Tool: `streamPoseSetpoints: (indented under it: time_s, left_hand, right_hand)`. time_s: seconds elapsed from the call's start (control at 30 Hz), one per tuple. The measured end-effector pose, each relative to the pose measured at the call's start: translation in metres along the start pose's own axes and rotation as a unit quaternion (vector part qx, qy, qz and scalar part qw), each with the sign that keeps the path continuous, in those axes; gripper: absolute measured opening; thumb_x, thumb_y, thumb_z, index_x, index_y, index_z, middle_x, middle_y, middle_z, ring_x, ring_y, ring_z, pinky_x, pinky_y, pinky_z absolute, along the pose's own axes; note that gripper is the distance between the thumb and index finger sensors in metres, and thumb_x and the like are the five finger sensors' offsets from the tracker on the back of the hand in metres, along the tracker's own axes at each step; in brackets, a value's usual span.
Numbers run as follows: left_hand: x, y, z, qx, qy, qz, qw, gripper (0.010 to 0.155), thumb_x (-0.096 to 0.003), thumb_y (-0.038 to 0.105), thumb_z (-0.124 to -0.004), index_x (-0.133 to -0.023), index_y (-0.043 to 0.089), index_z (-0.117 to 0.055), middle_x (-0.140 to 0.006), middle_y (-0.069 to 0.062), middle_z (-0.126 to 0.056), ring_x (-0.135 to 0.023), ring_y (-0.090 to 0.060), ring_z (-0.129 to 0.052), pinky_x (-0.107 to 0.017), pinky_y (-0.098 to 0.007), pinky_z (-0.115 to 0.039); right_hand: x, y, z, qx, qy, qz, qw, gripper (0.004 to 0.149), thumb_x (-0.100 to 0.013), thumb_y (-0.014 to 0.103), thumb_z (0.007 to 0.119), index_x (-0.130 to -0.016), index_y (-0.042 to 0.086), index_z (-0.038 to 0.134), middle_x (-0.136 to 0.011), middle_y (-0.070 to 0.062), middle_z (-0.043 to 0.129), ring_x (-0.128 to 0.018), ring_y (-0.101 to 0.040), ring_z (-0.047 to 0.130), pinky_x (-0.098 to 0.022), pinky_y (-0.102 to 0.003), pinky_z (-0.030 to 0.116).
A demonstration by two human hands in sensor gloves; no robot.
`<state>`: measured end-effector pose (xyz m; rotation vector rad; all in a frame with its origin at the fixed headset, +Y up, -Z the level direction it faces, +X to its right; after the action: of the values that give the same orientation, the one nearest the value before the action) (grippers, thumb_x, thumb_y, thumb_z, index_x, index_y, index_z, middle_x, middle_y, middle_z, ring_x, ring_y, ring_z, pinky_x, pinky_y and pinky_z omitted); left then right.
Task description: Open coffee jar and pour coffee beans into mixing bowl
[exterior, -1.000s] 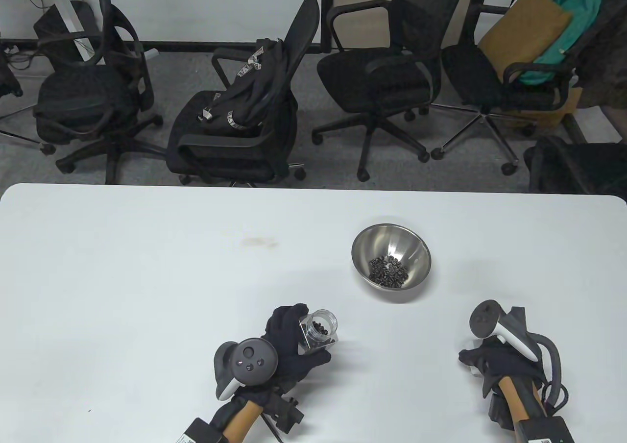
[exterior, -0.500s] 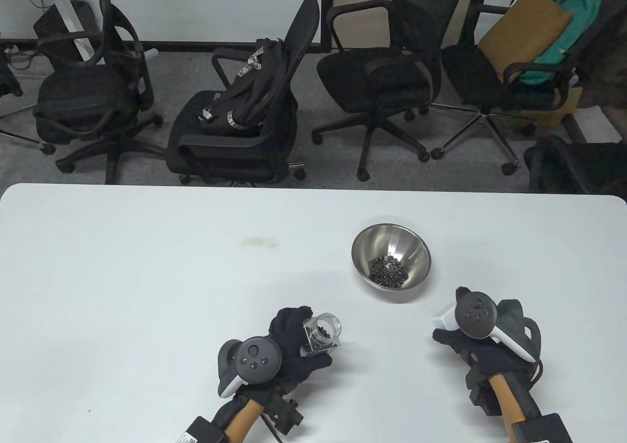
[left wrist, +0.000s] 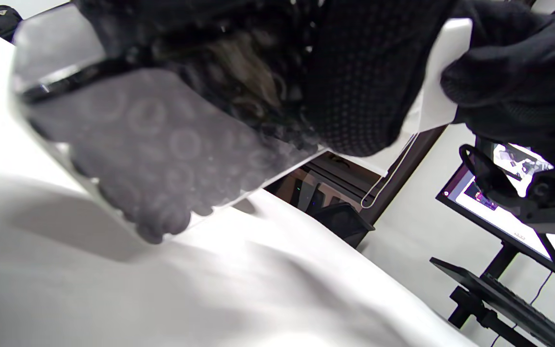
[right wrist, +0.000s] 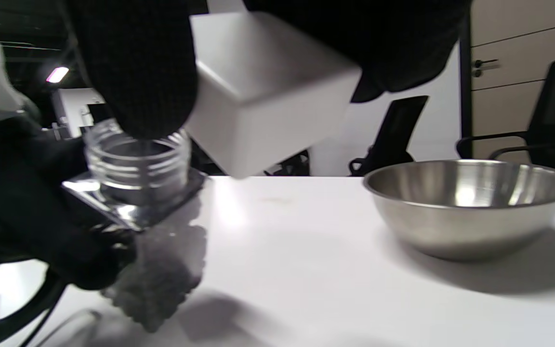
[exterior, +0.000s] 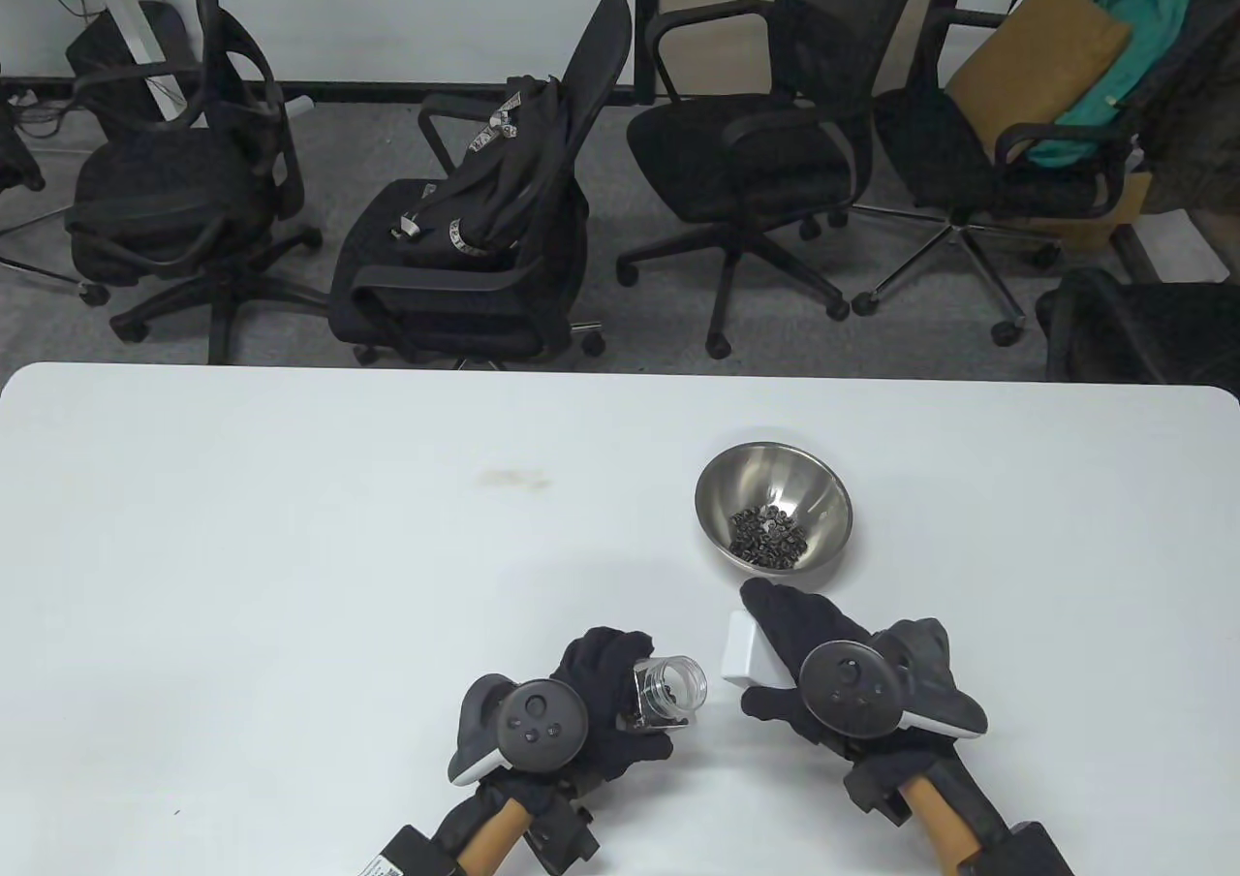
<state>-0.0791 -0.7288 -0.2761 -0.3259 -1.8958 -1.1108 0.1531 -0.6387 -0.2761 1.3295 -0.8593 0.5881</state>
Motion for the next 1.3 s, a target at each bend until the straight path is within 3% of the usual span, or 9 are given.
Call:
streamPoseSetpoints:
  time_s: [0.37,0.7,1.3]
  left_hand:
    - [-0.002,0.013,-0.004,-0.023,-0.023,-0.039,0.999,0.095,-0.0414,0.041,-0.103,-0.111,0.001,-0.054,-0.105,-0.026,-0.057,-0.096,-0.047,-0.068,-0.075,-0.063,-0.063]
    - [-0.001,0.022,-0.003,-0.039,-0.013,-0.062,0.997,0.095,-0.0407,0.043,-0.104,-0.11,0.0,-0.055,-0.103,-0.026,-0.058,-0.093,-0.045,-0.068,-0.074,-0.062,-0.064]
    - [0.001,0.025,-0.004,-0.05,0.0,-0.061,0.997,0.095,-0.0409,0.044,-0.104,-0.109,0.0,-0.055,-0.103,-0.026,-0.058,-0.092,-0.045,-0.068,-0.073,-0.062,-0.064]
  right_hand:
    - [-0.001,0.039,0.011,0.011,0.01,-0.094,0.995,0.093,-0.048,0.041,0.091,-0.115,0.004,0.038,-0.111,-0.023,0.057,-0.096,-0.045,0.068,-0.073,-0.058,0.066]
    - [-0.001,0.049,0.016,0.041,0.034,-0.102,0.993,0.093,-0.048,0.043,0.091,-0.115,0.004,0.04,-0.11,-0.023,0.059,-0.095,-0.044,0.07,-0.072,-0.057,0.068]
    - [0.0,0.051,0.016,0.058,0.01,-0.078,0.995,0.094,-0.047,0.051,0.089,-0.113,-0.001,0.046,-0.103,-0.027,0.068,-0.084,-0.044,0.082,-0.064,-0.052,0.078]
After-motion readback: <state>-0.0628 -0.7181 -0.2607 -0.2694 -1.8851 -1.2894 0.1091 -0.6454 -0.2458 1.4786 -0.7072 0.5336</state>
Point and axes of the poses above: the tracker on the back of each hand, its own y axis roughly to the thumb side, its own x axis roughly from the fingertips to the wrist, z = x × y, the point moved 1 cm from there along -x, roughly from the wrist to the fingertips
